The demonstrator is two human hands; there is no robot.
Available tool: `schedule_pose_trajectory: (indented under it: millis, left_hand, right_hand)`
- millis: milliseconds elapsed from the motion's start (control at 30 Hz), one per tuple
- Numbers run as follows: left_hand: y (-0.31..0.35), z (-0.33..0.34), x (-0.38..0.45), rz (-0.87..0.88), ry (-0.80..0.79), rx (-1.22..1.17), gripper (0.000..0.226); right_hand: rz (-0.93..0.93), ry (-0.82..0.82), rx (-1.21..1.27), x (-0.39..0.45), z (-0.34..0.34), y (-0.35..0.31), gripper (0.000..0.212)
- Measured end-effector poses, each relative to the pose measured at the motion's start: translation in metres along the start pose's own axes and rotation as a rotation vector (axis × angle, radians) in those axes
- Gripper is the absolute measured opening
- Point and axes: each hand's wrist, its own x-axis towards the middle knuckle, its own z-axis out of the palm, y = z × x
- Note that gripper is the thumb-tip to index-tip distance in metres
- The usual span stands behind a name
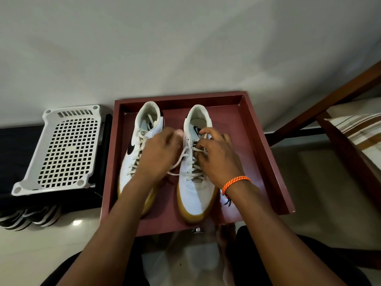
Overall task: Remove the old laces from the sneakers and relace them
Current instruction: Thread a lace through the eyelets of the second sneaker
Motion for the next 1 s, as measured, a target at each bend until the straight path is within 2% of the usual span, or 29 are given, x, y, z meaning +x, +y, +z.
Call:
schedule_pose_trajectory:
  millis: [33,67,200,267,433,567,700,733,767,867,967,1000]
  left_hand:
    - [-0.005,0.006,-0.002,0.081,0.000,0.242,0.032]
    - [-0.008,0.011,-0.004,0.130,-0.003,0.352,0.029]
    - [-0.010,0.012,-0.001,0.168,-0.009,0.278,0.026]
    - [-0.005,0.009,-0.002,0.127,-0.054,0.115,0.025]
    - [0.013,-0.005,-0.005,-0.033,-0.091,-0.472,0.024]
    - [0.020,-0.015,-0.006,-0.045,-0.150,-0.841,0.020]
    - [0.024,-0.031,-0.004,-0.085,-0.102,-1.267,0.013]
    - [0.025,-0.035,-0.003,-0.099,-0.076,-1.272,0.014]
    - [0.026,-0.035,-0.002,-0.112,-0.033,-1.165,0.015]
    - [0.021,-0.025,-0.002,-0.065,0.121,-0.477,0.019]
    - [0.013,-0.006,-0.008,0.042,0.051,-0.023,0.045]
    - [0.009,-0.002,-0.009,0.096,0.015,0.154,0.047]
  right_hand:
    - [-0.002,-0.001,-0.006,0.000,0.000,0.000,0.007]
    - [-0.003,-0.002,-0.012,0.001,0.000,0.000,0.005]
    - [-0.005,-0.001,-0.016,0.000,0.000,0.000,0.007]
    - [-0.001,-0.006,-0.023,0.000,0.000,-0.001,0.009]
    - [0.004,-0.008,-0.034,0.002,0.000,0.000,0.012]
    - [0.015,-0.001,-0.026,0.002,0.001,0.002,0.011]
    - [0.003,-0.014,0.000,0.002,0.002,0.003,0.013]
    - [0.000,-0.018,0.004,0.002,0.003,0.002,0.013]
    - [-0.001,-0.019,0.004,0.002,0.003,0.003,0.012]
    - [0.001,-0.013,0.007,0.002,0.002,0.005,0.012]
    - [-0.005,-0.006,0.007,0.002,0.003,0.005,0.012]
    - [-0.007,-0.009,0.000,0.002,0.003,0.004,0.013]
